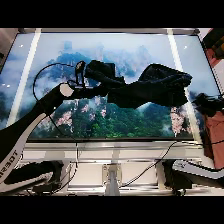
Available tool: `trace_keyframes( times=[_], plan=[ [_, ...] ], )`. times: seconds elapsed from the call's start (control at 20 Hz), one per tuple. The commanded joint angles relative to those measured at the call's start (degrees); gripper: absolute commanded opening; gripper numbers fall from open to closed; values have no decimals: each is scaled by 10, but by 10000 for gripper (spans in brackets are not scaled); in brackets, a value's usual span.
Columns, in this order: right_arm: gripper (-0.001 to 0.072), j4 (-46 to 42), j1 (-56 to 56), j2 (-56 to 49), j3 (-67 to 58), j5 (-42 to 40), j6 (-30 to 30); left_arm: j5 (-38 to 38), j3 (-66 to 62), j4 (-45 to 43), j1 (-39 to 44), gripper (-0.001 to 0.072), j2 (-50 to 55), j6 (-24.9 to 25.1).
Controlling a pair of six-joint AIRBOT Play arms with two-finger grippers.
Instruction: Fold the clothes and pants, and hang the long-sleeved shirts on hangers.
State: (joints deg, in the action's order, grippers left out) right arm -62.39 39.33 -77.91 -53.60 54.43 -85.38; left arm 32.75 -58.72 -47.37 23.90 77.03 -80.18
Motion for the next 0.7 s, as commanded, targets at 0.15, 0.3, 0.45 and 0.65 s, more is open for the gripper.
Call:
trace_keyframes(
  times=[0.15,0.3,0.45,0.65],
  plan=[
    [399,160,-16,-37,77,-85,23,-53,0,-21,0,707,1,0],
    [399,178,-38,-43,80,-144,24,-78,0,-43,0,707,1,0],
    [398,192,-66,-45,80,-206,24,-97,0,-42,0,707,1,0],
    [339,225,-102,-59,80,-257,24,-120,0,-42,0,707,11,0]
  ],
)
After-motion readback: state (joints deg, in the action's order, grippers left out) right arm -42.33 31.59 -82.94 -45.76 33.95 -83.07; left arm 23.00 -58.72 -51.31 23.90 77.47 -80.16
